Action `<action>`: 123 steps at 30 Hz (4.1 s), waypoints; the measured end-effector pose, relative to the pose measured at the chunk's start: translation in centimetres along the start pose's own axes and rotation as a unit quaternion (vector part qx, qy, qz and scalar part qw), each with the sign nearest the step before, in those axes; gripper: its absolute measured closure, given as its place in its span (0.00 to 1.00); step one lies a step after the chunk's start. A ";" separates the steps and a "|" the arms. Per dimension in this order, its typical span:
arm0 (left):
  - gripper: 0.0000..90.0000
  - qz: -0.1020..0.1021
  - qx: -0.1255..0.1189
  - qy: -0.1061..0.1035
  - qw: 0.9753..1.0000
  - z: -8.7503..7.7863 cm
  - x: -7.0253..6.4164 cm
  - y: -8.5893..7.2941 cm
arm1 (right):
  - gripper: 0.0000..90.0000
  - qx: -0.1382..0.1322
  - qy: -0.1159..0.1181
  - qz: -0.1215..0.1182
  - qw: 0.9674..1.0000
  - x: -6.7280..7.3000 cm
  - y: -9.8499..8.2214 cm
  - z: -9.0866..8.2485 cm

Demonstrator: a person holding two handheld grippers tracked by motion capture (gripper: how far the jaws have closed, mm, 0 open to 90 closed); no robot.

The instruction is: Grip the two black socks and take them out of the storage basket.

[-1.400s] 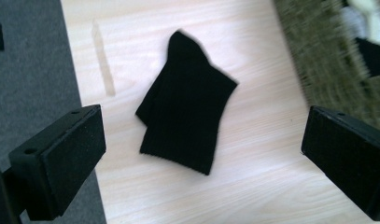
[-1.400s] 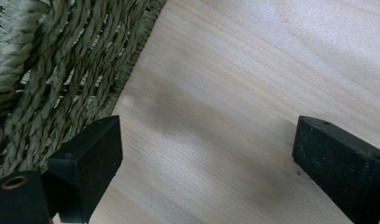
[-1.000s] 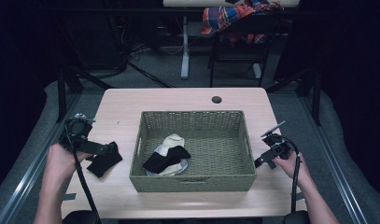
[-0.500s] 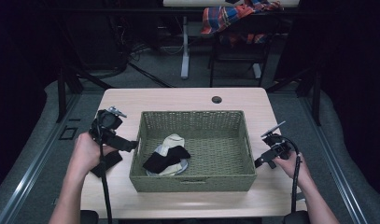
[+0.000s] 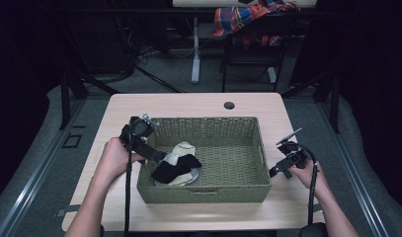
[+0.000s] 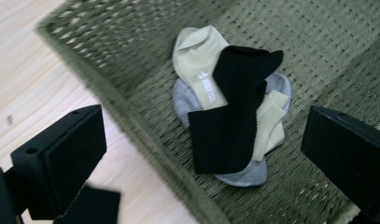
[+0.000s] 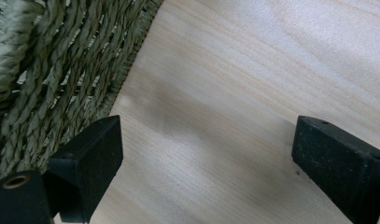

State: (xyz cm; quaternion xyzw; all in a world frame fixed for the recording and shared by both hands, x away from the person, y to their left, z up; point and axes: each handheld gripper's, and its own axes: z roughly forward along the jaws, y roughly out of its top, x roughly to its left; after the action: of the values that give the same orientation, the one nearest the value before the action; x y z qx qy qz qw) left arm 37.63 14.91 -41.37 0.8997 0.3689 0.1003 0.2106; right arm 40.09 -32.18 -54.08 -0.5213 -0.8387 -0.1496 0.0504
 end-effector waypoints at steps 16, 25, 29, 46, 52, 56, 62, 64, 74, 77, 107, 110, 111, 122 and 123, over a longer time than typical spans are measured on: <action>0.11 0.050 0.084 -0.025 0.995 6.0 -2.5 2.5 | 0.10 0.003 -0.003 -0.001 1.000 0.0 0.0 0.0; 0.43 0.078 0.148 -0.022 0.986 9.1 -3.4 3.1 | 0.10 0.001 -0.003 0.000 1.000 -0.1 0.0 0.0; 0.53 0.088 0.175 -0.027 0.980 10.5 -3.9 3.0 | 0.10 0.003 -0.004 -0.001 1.000 -0.1 0.0 0.0; 0.89 0.070 0.140 -0.033 0.987 8.4 -3.2 3.2 | 0.11 0.002 -0.005 -0.001 1.000 0.0 0.0 0.0; 0.89 0.076 0.118 -0.026 0.990 5.7 -2.9 4.2 | 0.11 -0.010 -0.004 0.009 1.000 0.1 -0.1 0.1; 0.89 0.078 0.113 -0.019 0.990 4.7 -2.7 4.7 | 0.11 0.004 -0.004 -0.002 1.000 0.0 0.0 0.0; 0.88 0.088 0.106 -0.006 0.990 2.9 -2.7 6.2 | 0.11 -0.004 -0.001 0.003 1.000 0.1 0.0 0.0; 0.88 0.094 0.103 0.004 0.990 2.1 -2.5 6.9 | 0.11 0.002 -0.004 -0.001 1.000 0.0 0.0 -0.1; 0.88 0.085 0.086 0.032 0.992 -1.1 -0.9 8.4 | 0.11 0.001 -0.003 0.001 1.000 -0.1 0.0 0.0; 0.88 0.076 0.081 0.042 0.993 -2.4 -0.2 8.1 | 0.11 -0.001 -0.002 0.001 1.000 0.0 0.0 0.0; 0.88 -0.104 0.054 0.081 0.990 -6.3 7.9 -5.5 | 0.11 -0.018 0.003 0.016 1.000 0.2 -0.1 0.3; 0.88 -0.125 0.060 0.074 0.988 -4.9 8.4 -7.3 | 0.11 -0.009 0.000 0.011 1.000 0.2 -0.1 0.2; 0.88 -0.130 0.061 0.072 0.987 -4.5 8.6 -7.8 | 0.11 -0.009 -0.003 0.010 1.000 0.2 -0.1 0.2; 0.87 -0.161 0.073 0.058 0.982 -1.2 9.6 -11.1 | 0.11 -0.005 -0.005 0.010 1.000 0.1 -0.1 0.2; 0.88 -0.161 0.073 0.058 0.982 -1.2 9.6 -11.1 | 0.11 0.002 -0.004 0.006 1.000 0.0 0.0 0.1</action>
State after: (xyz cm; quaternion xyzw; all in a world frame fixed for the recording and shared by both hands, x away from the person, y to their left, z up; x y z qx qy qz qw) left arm 37.14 29.14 -45.08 0.8340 0.5273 0.0899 0.1356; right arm 40.08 -32.09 -54.20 -0.5267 -0.8360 -0.1457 0.0485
